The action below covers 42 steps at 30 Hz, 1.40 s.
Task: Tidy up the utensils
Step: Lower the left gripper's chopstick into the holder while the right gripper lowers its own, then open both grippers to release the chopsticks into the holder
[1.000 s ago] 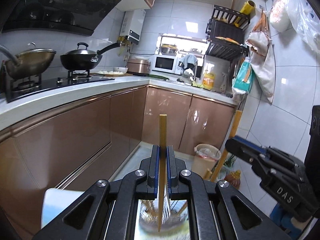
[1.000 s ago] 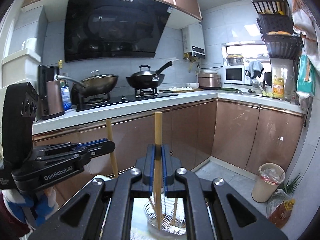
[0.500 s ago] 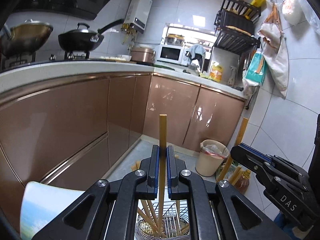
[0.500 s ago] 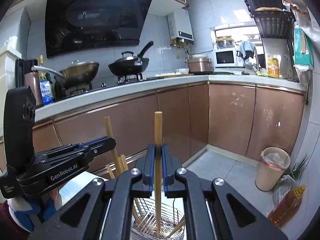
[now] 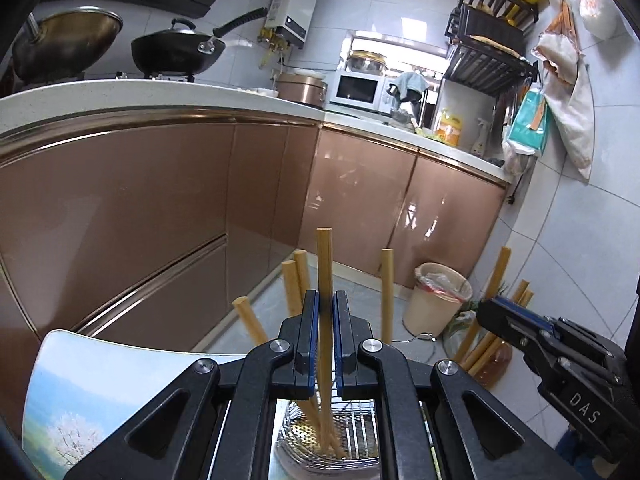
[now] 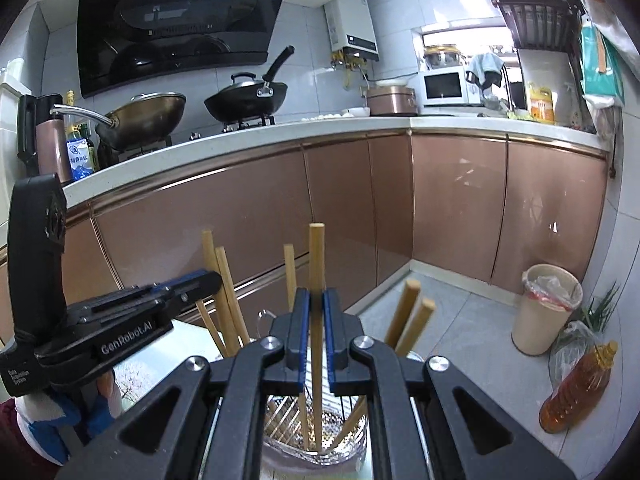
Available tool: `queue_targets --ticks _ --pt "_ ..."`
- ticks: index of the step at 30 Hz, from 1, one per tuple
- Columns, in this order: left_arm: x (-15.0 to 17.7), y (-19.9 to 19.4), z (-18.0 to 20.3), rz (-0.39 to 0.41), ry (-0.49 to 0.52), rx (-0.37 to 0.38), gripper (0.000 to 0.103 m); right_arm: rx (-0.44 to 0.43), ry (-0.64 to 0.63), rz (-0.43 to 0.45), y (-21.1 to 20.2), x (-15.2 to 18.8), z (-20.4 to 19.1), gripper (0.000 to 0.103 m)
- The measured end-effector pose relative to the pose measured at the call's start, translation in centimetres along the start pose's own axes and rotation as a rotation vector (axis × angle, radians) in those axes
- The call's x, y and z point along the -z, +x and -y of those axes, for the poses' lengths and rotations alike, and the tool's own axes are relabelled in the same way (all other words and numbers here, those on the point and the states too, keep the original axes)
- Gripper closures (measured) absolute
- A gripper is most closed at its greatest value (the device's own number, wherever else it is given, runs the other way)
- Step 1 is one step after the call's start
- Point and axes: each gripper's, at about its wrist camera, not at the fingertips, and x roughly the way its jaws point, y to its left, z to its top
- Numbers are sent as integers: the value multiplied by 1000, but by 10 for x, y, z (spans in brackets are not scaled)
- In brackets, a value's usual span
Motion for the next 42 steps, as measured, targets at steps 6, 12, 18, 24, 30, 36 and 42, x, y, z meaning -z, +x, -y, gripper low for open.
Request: queue_targets --ticks 6,12,18,24,30,36,42 --pt "2 -7 -3 11 2 -16 96 7 12 -16 -1 12 3 96" --pt "5 -11 -12 -15 -32 -30 96 13 41 -13 -10 14 8 95" --pt "9 -21 -15 -15 -38 -41 84 22 54 -14 -23 16 9 95" --pt "16 -47 -17 -4 -39 -56 67 26 78 -4 -46 19 6 74" --pt "26 -83 -19 -4 -35 -84 54 29 83 -13 -70 26 -3 72" --pt "41 -118 -26 -20 -36 -143 51 29 93 -29 -99 40 -14 68" --pt "59 -152 -35 -35 -42 -177 49 29 78 -53 -123 54 -32 68"
